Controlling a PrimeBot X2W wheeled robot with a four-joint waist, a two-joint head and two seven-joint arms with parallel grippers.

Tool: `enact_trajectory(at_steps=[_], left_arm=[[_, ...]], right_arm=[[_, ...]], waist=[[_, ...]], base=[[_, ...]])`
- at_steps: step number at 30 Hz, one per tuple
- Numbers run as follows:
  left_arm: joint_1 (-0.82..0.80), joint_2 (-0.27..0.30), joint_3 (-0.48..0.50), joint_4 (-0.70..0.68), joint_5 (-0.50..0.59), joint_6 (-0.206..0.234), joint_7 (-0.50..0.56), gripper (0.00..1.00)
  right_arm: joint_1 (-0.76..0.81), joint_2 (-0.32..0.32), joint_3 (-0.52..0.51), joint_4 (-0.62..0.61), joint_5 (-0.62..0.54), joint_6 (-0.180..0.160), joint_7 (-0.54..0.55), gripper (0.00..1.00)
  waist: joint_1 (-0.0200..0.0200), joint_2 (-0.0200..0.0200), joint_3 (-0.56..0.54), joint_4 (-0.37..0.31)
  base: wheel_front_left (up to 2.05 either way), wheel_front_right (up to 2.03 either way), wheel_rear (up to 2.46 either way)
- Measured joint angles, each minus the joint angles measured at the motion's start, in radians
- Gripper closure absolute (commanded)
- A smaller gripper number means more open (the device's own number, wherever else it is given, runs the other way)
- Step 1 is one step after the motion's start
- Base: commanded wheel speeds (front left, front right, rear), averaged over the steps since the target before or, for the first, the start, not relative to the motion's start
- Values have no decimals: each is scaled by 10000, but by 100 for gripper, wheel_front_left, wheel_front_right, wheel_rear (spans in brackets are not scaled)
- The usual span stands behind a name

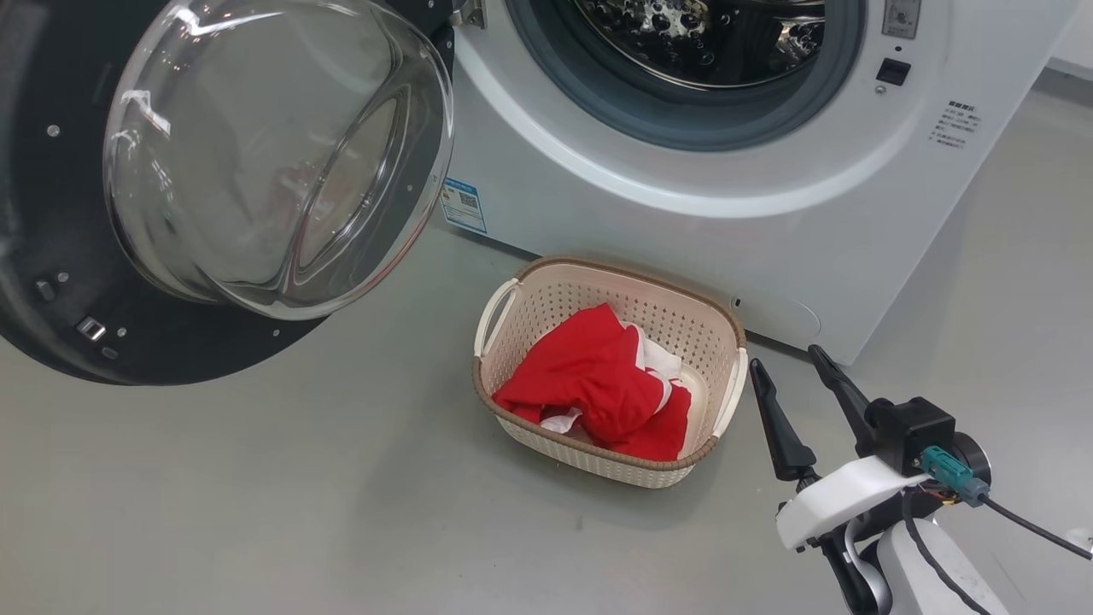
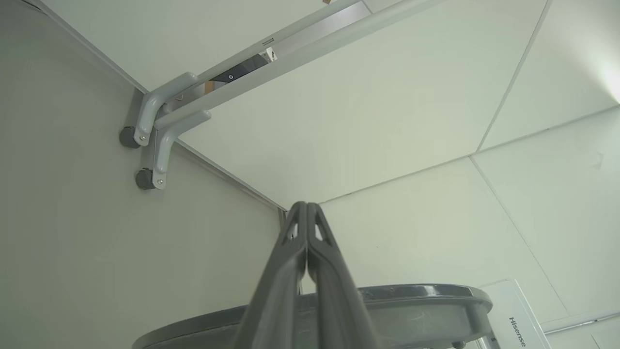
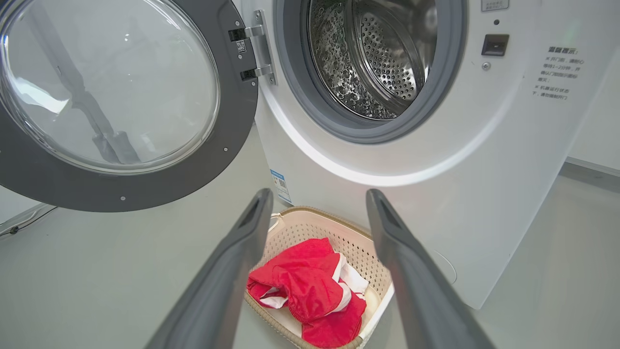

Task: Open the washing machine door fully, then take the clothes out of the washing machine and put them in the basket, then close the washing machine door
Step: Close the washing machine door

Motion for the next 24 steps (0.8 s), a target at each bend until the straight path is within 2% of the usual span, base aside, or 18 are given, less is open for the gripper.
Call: enact_trajectory(at_steps=[5,9,15,24], left_arm=[[-529,385,77,318,-138,405,263,100],[-980,512,186,621,-253,554,341,100],[-1104,522,330,989,-564,633,575,100],[-1429,543,44,1296,-554,635,859,100]], right_arm=[[-2,-2,-19,-56,0,0,0,0],[1,-10,-88,-104,0,0,0,0],[1,-6,-84,-153,-2,0,0,0],[1,-13,-94,-224,-48,0,0,0]], waist=[[0,0,108,-147],[0,0,171,-202],[0,0,228,-242],[0,0,371,-305]], base=[[0,0,0],[0,0,0],[0,0,0],[0,0,0]])
